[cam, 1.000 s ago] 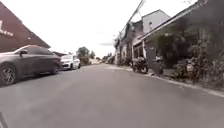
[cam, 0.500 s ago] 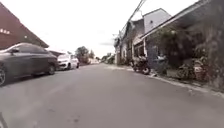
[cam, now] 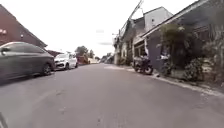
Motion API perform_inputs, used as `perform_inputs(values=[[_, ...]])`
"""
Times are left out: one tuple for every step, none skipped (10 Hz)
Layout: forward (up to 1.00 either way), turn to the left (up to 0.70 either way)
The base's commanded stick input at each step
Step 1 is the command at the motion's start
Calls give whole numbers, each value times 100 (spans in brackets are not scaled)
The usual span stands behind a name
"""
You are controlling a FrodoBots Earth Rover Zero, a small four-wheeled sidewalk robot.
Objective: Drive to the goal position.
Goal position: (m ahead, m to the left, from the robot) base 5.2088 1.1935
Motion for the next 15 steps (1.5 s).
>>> perform_inputs(values=[[70, 0], [70, 0], [70, 0], [70, 0], [70, 0], [70, 0], [70, 0], [70, 0], [70, 0], [70, 0], [70, 0], [70, 0], [70, 0], [70, 0], [70, 0]])
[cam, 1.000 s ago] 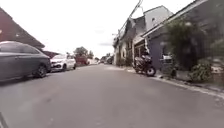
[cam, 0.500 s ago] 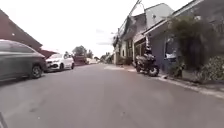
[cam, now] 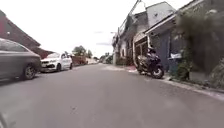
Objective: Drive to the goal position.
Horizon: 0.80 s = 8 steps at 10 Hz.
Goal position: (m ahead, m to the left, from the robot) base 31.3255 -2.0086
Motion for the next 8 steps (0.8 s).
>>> perform_inputs(values=[[70, 0], [70, 0], [70, 0], [70, 0], [70, 0], [70, 0], [70, 0], [70, 0]])
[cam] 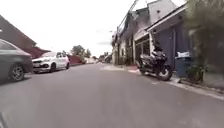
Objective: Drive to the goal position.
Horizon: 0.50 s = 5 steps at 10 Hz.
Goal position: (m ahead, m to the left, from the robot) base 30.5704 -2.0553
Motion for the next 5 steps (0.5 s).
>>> perform_inputs(values=[[70, 0], [70, 0], [70, 0], [70, 0], [70, 0]])
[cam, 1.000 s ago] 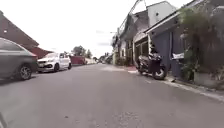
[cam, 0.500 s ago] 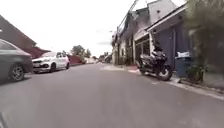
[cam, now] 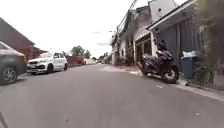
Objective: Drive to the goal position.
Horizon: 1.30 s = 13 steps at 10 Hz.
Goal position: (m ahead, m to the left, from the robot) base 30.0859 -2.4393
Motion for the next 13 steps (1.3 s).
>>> perform_inputs(values=[[70, 0], [70, 0], [70, 0], [70, 0], [70, 0], [70, 0], [70, 0], [70, 0], [70, 0], [70, 0], [70, 0], [70, 0], [70, 17]])
